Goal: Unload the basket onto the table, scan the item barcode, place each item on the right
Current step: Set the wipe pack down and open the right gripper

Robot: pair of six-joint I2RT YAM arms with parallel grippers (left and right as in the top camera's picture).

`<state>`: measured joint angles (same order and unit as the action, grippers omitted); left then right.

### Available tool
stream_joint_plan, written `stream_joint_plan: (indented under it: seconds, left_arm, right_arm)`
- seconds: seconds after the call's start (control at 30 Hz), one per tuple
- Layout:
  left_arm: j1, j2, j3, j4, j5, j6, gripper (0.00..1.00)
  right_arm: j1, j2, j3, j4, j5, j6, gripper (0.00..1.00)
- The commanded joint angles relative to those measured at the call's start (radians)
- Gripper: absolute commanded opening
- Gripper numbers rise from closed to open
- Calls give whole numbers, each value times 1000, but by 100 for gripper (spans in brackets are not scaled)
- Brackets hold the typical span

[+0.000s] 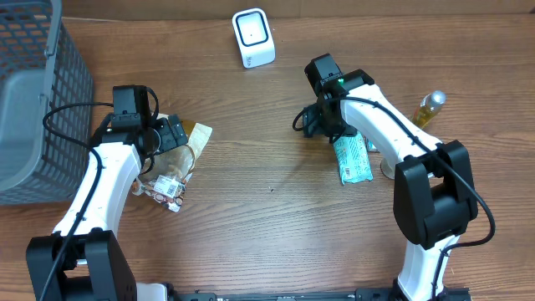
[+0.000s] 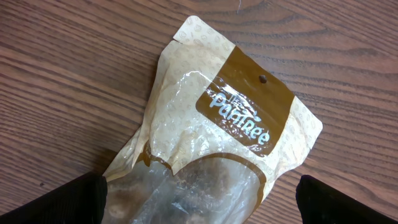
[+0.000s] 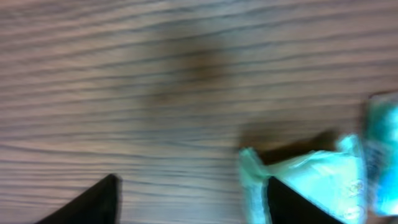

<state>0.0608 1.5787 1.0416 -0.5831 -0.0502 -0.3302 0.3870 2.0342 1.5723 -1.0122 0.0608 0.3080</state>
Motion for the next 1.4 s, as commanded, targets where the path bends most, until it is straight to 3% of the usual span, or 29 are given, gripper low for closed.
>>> stream_joint_plan:
  seconds: [0.0, 0.07, 0.47, 0.6, 0.87, 1.37]
  left_arm:
    - [3, 11, 5, 0, -12, 20, 99]
    - [3, 11, 5, 0, -12, 20, 99]
    - [3, 11, 5, 0, -12, 20, 100]
    - [3, 11, 5, 0, -12, 20, 100]
    - [3, 11, 5, 0, -12, 20, 100]
    - [3, 11, 5, 0, -12, 19, 100]
  right_arm:
    - [6, -1, -2, 1, -109, 11, 48]
    - [6, -1, -2, -15, -108, 11, 37]
    - [6, -1, -2, -110, -108, 11, 37]
    - [6, -1, -2, -129, -108, 11, 17]
    - [6, -1, -2, -159, -107, 19, 4]
    - [6, -1, -3, -219, -18, 90, 4]
